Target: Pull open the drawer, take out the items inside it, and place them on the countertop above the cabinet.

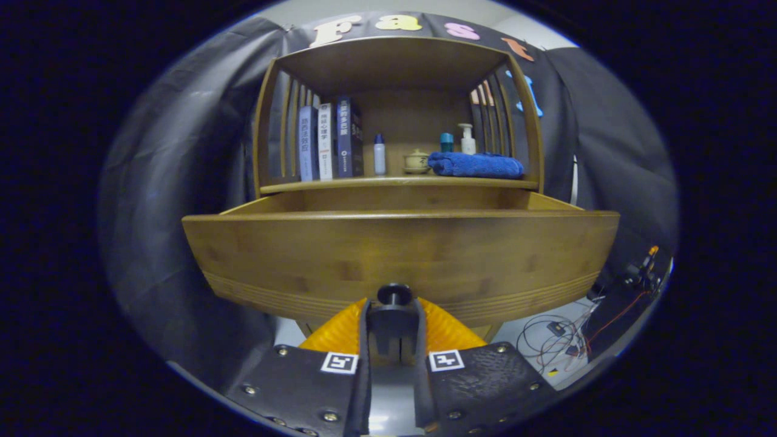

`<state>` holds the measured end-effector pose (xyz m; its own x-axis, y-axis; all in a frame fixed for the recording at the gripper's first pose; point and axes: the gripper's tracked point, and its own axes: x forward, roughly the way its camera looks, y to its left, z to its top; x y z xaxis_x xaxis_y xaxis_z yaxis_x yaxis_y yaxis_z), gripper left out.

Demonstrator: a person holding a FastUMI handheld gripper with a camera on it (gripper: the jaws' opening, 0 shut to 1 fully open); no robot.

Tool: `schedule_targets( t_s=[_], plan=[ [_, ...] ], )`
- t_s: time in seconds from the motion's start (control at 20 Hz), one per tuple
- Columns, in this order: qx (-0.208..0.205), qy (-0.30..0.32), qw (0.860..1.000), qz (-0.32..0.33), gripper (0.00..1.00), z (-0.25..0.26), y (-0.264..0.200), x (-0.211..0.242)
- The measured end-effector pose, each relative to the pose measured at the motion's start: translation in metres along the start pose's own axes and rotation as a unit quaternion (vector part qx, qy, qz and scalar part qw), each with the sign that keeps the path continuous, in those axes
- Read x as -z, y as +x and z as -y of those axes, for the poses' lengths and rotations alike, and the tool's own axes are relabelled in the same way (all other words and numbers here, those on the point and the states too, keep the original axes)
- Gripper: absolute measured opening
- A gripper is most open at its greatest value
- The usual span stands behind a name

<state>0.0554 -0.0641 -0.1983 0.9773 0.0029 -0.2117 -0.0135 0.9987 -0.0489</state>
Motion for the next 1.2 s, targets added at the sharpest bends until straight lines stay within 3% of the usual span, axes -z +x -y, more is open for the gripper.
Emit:
schedule_targets(
  t_s=[0.15,0.2,0.55,0.9,1.2],
  plan=[
    [-0.001,0.008,1.0,-0.021,0.3,-0.001,0.0,0.002],
    [-0.003,0.008,1.0,-0.026,0.36,-0.002,-0.001,0.001],
    [0.004,0.018,1.0,-0.006,0.9,-0.002,-0.025,-0.045],
    [0.023,0.008,0.999,0.034,0.96,0.014,-0.015,-0.137],
    [0.005,0.007,0.997,-0.072,0.99,0.009,0.044,-0.138]
  ],
)
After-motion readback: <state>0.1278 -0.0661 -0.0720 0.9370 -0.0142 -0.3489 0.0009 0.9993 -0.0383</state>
